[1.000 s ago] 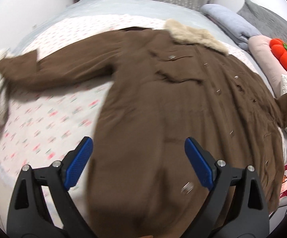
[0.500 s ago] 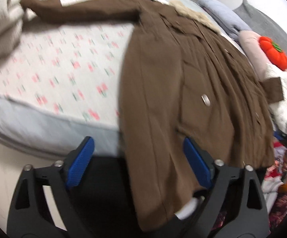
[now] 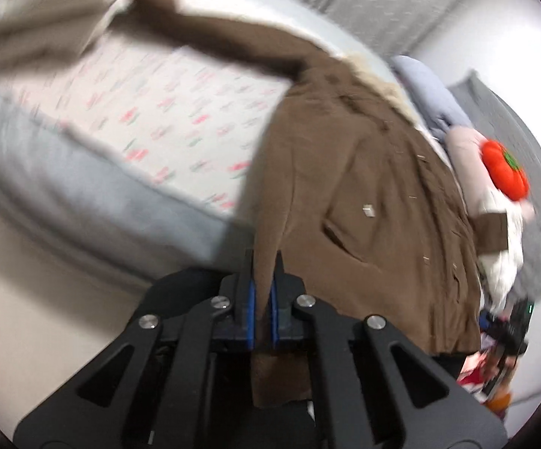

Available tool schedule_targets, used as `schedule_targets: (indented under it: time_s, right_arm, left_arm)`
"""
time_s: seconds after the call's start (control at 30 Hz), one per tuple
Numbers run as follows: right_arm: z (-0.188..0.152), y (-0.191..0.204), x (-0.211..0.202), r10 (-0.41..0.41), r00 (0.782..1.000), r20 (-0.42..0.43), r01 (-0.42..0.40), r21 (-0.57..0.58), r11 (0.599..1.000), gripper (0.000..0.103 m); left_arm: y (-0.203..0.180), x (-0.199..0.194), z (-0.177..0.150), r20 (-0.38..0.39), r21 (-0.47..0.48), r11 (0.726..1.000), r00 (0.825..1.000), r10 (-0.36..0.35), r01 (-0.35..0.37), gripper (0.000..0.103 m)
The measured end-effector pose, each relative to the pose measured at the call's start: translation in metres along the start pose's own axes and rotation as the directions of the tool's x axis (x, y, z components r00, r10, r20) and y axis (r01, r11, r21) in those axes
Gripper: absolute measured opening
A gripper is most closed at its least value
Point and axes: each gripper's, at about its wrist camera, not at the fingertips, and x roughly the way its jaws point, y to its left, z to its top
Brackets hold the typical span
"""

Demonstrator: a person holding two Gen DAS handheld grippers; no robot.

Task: Fold large clothes

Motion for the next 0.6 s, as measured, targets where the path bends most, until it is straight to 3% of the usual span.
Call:
schedule_targets:
  time_s: [0.07, 0.2, 0.33, 0.37, 0.4, 0.43, 0.47, 0.5, 0.53, 0.6]
  right_arm:
    - [-0.001, 0.000, 0.006, 0.026, 1.000, -0.012, -0.026, 0.011, 1.000, 0.067]
    - [0.001, -0.009, 0.010, 0.106, 0.994, 0.003, -0.106, 0.059, 0.993, 0.067]
    - [0.004, -0.028, 0.019, 0.258, 0.966, 0.010, -0.255, 0.177, 0.951, 0.063]
    - [0.004, -0.032, 0.024, 0.282, 0.959, 0.001, -0.276, 0.202, 0.940, 0.052]
    - [0.005, -0.033, 0.026, 0.255, 0.967, 0.001, -0.250, 0.202, 0.947, 0.042]
    - [0.007, -0.038, 0.031, 0.270, 0.963, -0.026, -0.257, 0.231, 0.939, 0.006]
    - [0.007, -0.041, 0.032, 0.278, 0.960, -0.024, -0.262, 0.267, 0.927, 0.006]
    - [0.008, -0.040, 0.028, 0.238, 0.971, -0.018, -0.225, 0.267, 0.937, 0.006]
    - [0.010, -0.028, 0.013, 0.162, 0.987, -0.001, -0.158, 0.210, 0.965, 0.006]
    - [0.014, -0.011, -0.013, 0.125, 0.991, 0.050, -0.131, 0.150, 0.980, 0.005]
  left_arm:
    - [0.007, 0.013, -0.004, -0.023, -0.008, 0.999, 0.999, 0.041, -0.041, 0.007]
    - [0.004, 0.015, -0.004, -0.007, -0.004, 0.999, 0.999, 0.054, -0.054, 0.007]
    - [0.004, 0.016, -0.003, -0.011, 0.001, 0.998, 0.998, 0.057, -0.057, 0.007]
    - [0.003, 0.016, -0.003, -0.009, 0.002, 0.998, 0.998, 0.060, -0.060, 0.007]
    - [0.002, 0.015, -0.003, -0.008, 0.004, 0.998, 0.998, 0.064, -0.064, 0.007]
    - [0.001, 0.014, -0.003, -0.004, 0.005, 0.998, 0.998, 0.065, -0.065, 0.007]
    - [0.000, 0.013, -0.003, 0.000, -0.002, 0.998, 0.998, 0.059, -0.059, 0.007]
    - [-0.002, 0.007, -0.002, 0.009, -0.015, 0.999, 0.999, 0.038, -0.038, 0.007]
    - [-0.005, -0.003, -0.002, 0.027, -0.018, 1.000, 1.000, 0.012, -0.012, 0.006]
    - [-0.014, -0.020, -0.002, 0.054, -0.004, 1.000, 0.999, -0.007, 0.008, 0.006]
